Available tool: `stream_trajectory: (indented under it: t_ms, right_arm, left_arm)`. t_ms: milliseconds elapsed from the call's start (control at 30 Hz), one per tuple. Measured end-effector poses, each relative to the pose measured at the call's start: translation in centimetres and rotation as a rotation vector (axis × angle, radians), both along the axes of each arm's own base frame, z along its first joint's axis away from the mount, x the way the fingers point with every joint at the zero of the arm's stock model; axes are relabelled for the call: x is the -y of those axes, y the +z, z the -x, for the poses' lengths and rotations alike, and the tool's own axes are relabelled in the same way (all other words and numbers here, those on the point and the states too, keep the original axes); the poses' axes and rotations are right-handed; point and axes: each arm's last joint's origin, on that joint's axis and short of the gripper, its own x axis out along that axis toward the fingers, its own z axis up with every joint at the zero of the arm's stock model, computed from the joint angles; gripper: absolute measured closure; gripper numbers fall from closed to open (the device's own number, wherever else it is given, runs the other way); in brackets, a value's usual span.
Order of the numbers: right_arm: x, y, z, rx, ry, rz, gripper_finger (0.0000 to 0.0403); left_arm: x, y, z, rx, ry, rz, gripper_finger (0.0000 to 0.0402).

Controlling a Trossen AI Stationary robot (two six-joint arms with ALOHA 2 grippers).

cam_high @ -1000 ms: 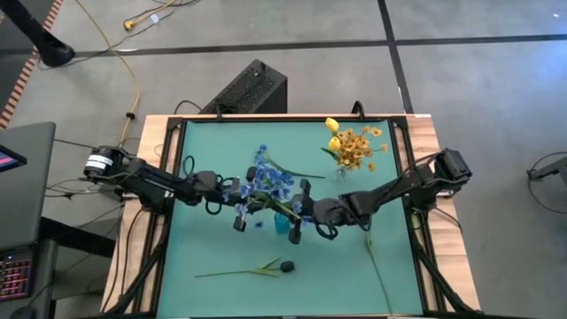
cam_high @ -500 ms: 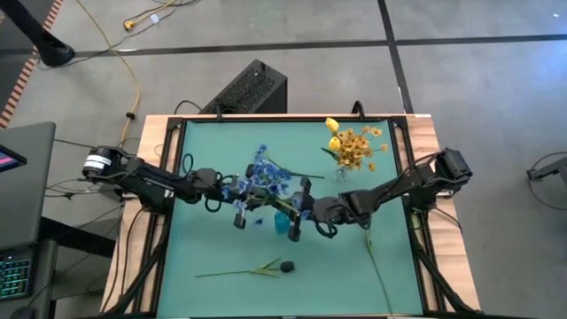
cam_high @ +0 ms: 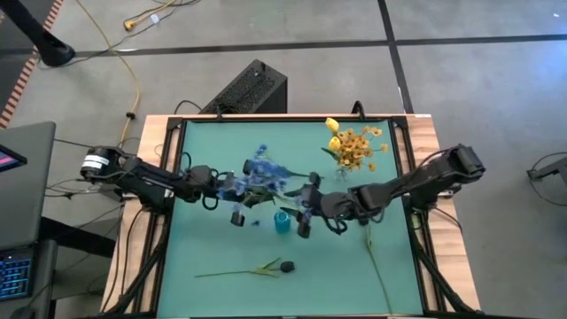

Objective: Sort flowers into vase by color
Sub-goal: Put the bottom blue flower into the blue transparent vase

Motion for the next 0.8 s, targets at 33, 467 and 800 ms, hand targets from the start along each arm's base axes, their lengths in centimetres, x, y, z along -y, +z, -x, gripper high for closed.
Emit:
stream_trajectory:
  t_ms: [33, 467, 800]
  right_arm:
    - [-0.2, 0.2, 0.6, -0.021, 0.001, -0.009, 0.0164]
    - [-5.4, -0.5, 5.0, 0.046, -0.078, -0.089, 0.018]
    - [-9.3, -0.7, 6.0, 0.137, -0.019, -0.103, 0.0191]
  left_arm:
    - [0.0, 0.2, 0.1, 0.019, -0.002, 0.002, 0.0401]
    - [3.2, 1.1, 0.8, 0.114, -0.075, 0.08, 0.0401]
    - [6.4, 1.0, 0.4, 0.117, -0.112, 0.088, 0.0401]
